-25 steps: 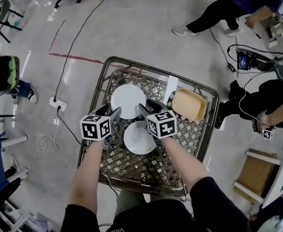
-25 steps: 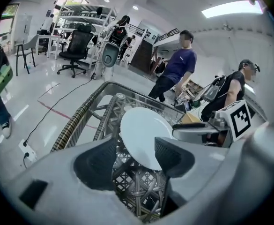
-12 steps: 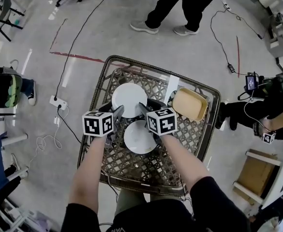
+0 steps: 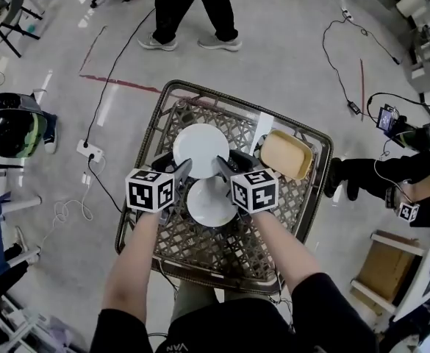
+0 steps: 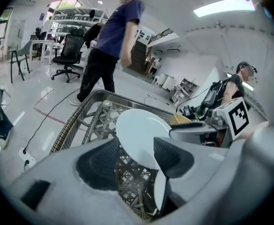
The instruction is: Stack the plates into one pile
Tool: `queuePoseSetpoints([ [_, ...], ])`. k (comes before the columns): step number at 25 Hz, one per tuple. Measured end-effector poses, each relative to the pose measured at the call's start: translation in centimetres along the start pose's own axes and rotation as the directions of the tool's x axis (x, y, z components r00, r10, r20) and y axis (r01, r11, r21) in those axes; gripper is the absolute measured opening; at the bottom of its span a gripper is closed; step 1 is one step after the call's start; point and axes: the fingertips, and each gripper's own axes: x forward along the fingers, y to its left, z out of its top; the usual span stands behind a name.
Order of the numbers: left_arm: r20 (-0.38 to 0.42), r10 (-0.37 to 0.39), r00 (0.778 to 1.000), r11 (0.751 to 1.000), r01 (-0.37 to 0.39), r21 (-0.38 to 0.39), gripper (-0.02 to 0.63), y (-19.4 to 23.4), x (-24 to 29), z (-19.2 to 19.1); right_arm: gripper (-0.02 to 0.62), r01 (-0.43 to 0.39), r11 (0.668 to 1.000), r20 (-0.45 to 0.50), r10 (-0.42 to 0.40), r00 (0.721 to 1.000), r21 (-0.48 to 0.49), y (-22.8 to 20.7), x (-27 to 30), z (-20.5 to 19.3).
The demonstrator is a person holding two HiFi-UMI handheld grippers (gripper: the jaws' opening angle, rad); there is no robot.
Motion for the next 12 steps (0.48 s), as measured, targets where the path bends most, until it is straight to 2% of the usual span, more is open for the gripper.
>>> queuePoseSetpoints([
  [7,-0.012,0.000,1.000,0.999,0.001,0.046,0.238,-3.0,-1.6,-3.4,0.150,-0.006,1.000,0.020,0.007,1.000,-0.007,0.9,-3.6,-2.0],
  [12,-0.031,0.001,1.000,0.999,0.001,0.048,0.238,-4.8,-2.3,-6.5,0.150,-0.006,1.000,0.014,0.006,1.000,-0.020,1.3,-5.5,-4.1],
])
